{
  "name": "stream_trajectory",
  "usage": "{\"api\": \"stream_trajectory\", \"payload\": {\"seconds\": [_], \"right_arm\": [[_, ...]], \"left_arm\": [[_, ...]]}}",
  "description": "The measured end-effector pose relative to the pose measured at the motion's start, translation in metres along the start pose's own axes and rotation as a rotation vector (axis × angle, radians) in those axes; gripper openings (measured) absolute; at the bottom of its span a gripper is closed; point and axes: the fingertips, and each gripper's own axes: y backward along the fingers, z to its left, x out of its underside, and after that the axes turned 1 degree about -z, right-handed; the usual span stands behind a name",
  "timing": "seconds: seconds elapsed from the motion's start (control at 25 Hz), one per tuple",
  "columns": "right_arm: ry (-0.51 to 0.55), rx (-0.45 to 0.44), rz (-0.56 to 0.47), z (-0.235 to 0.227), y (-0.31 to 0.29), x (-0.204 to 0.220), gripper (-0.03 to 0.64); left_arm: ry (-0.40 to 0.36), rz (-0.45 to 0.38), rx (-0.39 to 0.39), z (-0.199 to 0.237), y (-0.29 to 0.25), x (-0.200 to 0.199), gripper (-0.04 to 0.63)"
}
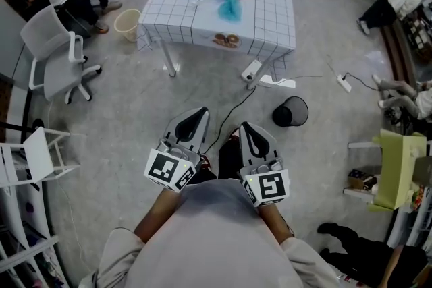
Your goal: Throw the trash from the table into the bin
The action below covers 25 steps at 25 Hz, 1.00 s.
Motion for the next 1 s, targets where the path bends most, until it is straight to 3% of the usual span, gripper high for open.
{"api": "stream_trajectory", "payload": {"seconds": [0.36, 1.0], "right_arm": [[-0.020, -0.021, 0.002, -0.047, -0.050, 0.000, 0.019], [-0.070, -0.094, -0.007, -0.181, -0.159, -0.015, 0.020]], "left_arm": [[0.007, 0.041, 0.000, 0.021, -0.060, 0.012, 0.006], [-0.021, 0.068, -0.006, 0.057, -0.243, 0.005, 0.006]]}}
